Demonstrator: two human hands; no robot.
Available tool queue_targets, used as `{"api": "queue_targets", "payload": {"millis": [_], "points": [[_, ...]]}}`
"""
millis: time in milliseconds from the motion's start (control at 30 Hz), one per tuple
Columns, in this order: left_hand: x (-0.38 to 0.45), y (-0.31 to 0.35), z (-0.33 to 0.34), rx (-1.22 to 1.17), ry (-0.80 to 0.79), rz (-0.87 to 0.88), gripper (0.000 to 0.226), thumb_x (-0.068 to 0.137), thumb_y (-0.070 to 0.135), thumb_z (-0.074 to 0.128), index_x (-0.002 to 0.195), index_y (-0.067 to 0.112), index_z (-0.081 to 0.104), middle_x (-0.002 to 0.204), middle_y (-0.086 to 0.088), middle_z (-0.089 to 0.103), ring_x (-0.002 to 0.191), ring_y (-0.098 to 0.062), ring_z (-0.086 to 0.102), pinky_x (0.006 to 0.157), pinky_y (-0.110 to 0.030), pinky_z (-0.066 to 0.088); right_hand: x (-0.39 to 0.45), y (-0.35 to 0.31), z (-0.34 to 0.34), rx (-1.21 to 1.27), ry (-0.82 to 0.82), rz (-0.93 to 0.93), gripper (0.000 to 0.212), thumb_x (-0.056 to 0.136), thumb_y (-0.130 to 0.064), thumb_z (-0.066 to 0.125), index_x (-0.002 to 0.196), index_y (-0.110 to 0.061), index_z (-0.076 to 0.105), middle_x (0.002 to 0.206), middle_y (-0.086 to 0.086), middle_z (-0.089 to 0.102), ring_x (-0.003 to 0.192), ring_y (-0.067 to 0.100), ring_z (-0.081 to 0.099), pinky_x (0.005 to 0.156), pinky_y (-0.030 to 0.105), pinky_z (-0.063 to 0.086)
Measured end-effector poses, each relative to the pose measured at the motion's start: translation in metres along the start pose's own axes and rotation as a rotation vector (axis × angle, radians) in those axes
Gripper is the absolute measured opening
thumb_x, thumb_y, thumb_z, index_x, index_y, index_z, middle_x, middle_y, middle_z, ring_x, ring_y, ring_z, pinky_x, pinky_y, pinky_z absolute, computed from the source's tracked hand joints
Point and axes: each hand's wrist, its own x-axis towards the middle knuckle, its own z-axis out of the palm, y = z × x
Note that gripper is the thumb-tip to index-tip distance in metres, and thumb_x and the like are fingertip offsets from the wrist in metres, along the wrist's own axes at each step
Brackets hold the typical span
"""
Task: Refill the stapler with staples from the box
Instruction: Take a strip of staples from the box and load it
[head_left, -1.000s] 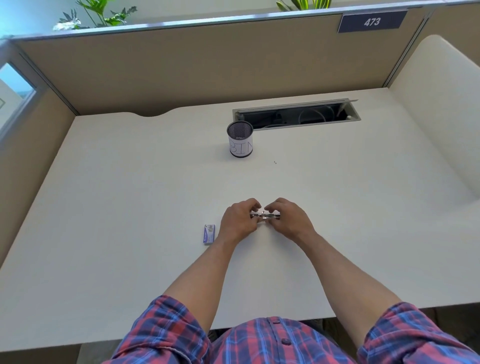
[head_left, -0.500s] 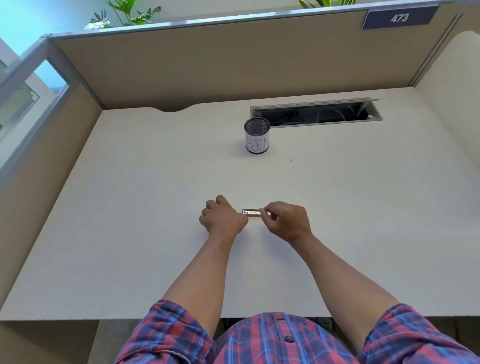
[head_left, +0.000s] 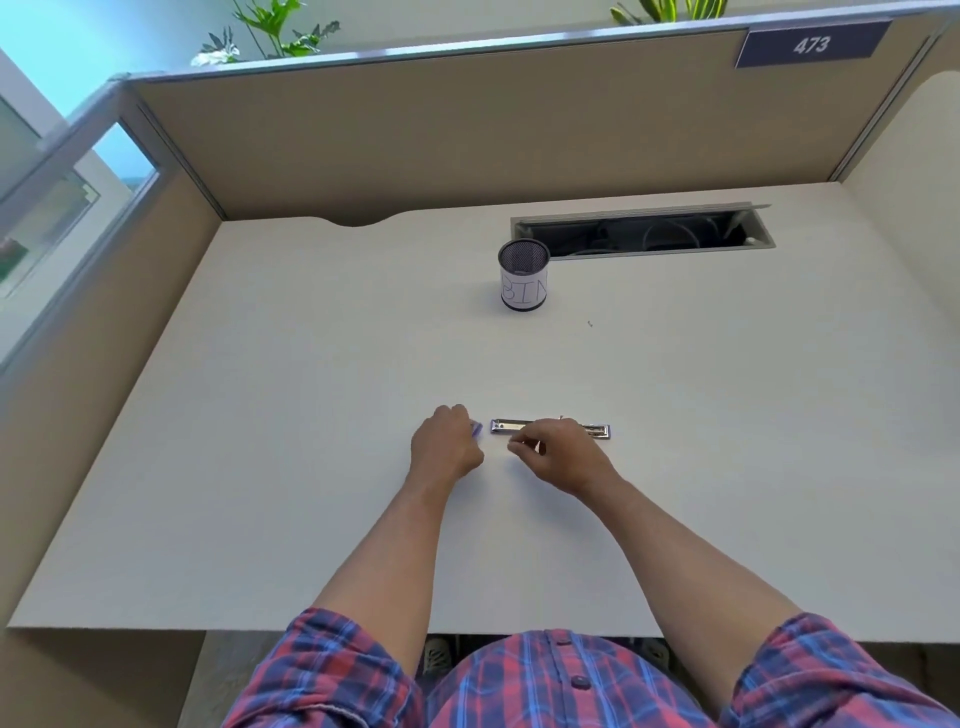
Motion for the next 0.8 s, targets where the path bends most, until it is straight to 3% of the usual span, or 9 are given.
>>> {"api": "queue_targets", "payload": {"millis": [100,167,300,433,667,800], "points": [[-0.003,-0.007,0.003,-0.131,0.038,0.083,0.020,0.088,0.021,0.062,0.105,0.014,0.069,0.106,-0.007,0.059,0.094,-0.029,0.063,0.072,-0.036,0.051,0.003,-0.003,-0.002,0.240,-0.077,0.172,0.017,0.095,-0.024,0.067,0.083,-0.018,0.076,0.070,-0.003,0.074,0.053,0.008,0.062,0.062,0.023,0.048],[-0.004,-0.012,0.006,-0.226,0.021,0.127,0.024,0.087,0.018,0.065,0.110,0.022,0.071,0.107,-0.004,0.059,0.096,-0.025,0.063,0.079,-0.037,0.055,0.005,-0.006,-0.001,0.412,-0.105,0.255,0.017,0.097,-0.026,0.065,0.086,-0.021,0.077,0.072,-0.002,0.076,0.054,0.008,0.067,0.053,0.025,0.053],[-0.005,-0.017,0.010,-0.386,-0.009,0.160,0.033,0.087,0.013,0.072,0.117,0.029,0.072,0.112,-0.001,0.061,0.098,-0.019,0.064,0.086,-0.035,0.055,0.006,-0.008,0.003,0.804,-0.111,0.360,0.025,0.093,-0.035,0.074,0.109,-0.015,0.076,0.093,0.007,0.080,0.075,0.017,0.075,0.068,0.030,0.060],[-0.006,-0.013,0.010,-0.492,-0.033,0.157,0.034,0.087,0.010,0.075,0.113,0.031,0.073,0.114,0.003,0.060,0.097,-0.016,0.064,0.084,-0.034,0.057,0.005,-0.005,0.005,0.958,-0.146,0.384,0.034,0.088,-0.036,0.081,0.114,-0.015,0.075,0.099,0.010,0.080,0.088,0.020,0.076,0.083,0.033,0.061],[-0.008,-0.015,0.014,-0.725,0.012,0.084,0.033,0.077,0.011,0.084,0.108,0.021,0.074,0.110,0.005,0.069,0.076,-0.009,0.066,0.062,-0.016,0.051,0.004,-0.003,0.009,1.071,-0.035,0.440,0.025,0.088,-0.014,0.081,0.108,-0.002,0.073,0.096,0.020,0.079,0.087,0.027,0.077,0.078,0.031,0.062],[-0.012,-0.017,0.017,-0.914,0.060,0.012,0.034,0.073,0.009,0.088,0.100,0.018,0.068,0.101,0.004,0.074,0.079,-0.011,0.075,0.070,-0.035,0.060,0.005,-0.005,0.012,1.098,0.020,0.459,0.027,0.088,-0.011,0.081,0.111,0.000,0.071,0.093,0.020,0.079,0.084,0.027,0.077,0.075,0.031,0.062]]}}
